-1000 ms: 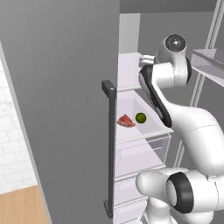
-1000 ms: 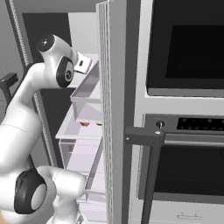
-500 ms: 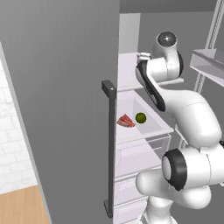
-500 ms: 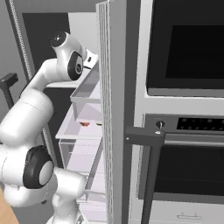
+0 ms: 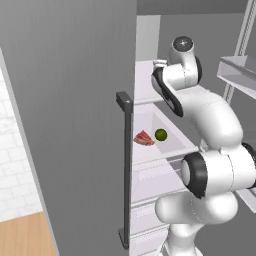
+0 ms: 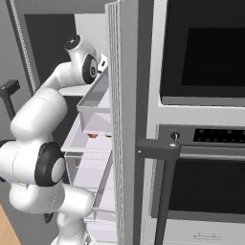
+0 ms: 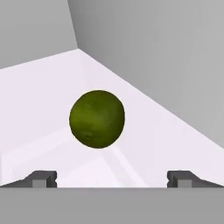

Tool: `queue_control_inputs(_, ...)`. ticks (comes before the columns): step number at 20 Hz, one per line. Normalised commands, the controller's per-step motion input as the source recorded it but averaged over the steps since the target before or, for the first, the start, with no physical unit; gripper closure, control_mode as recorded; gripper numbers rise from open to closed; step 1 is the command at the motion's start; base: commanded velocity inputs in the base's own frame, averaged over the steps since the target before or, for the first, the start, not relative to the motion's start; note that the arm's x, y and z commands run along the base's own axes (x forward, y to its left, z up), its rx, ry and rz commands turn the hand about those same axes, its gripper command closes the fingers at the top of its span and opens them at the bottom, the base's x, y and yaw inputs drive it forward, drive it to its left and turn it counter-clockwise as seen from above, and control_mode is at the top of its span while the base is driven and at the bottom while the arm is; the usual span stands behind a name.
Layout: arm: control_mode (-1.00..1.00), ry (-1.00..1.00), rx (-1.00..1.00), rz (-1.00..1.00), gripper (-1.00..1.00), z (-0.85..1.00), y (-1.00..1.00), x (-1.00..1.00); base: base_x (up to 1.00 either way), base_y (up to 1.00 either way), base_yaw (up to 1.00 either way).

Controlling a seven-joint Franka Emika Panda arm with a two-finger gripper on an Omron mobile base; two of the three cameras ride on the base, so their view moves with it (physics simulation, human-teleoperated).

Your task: Place one lime and one steak in each tupperware on the nearby counter, to pack two identical lunches.

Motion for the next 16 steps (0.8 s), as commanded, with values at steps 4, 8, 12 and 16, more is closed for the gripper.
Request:
queue_control_inputs(4, -1.00, 0.00, -0.01, -0.01, -1.00, -0.15, -0.01, 0.44, 0.00, 0.00, 0.00)
queue_control_inputs(8, -1.00, 0.00, -0.02, 0.00, -1.00, -0.19, 0.00, 0.41, 0.00, 0.00, 0.00)
queue_control_inputs(12, -1.00, 0.00, 0.00, 0.00, -1.00, -0.13, -0.12, 0.36, 0.00, 0.00, 0.00)
queue_control_inputs(16, -1.00, 0.00, 0.00, 0.00, -1.00, -0.13, -0.18, 0.21, 0.00, 0.00, 0.00)
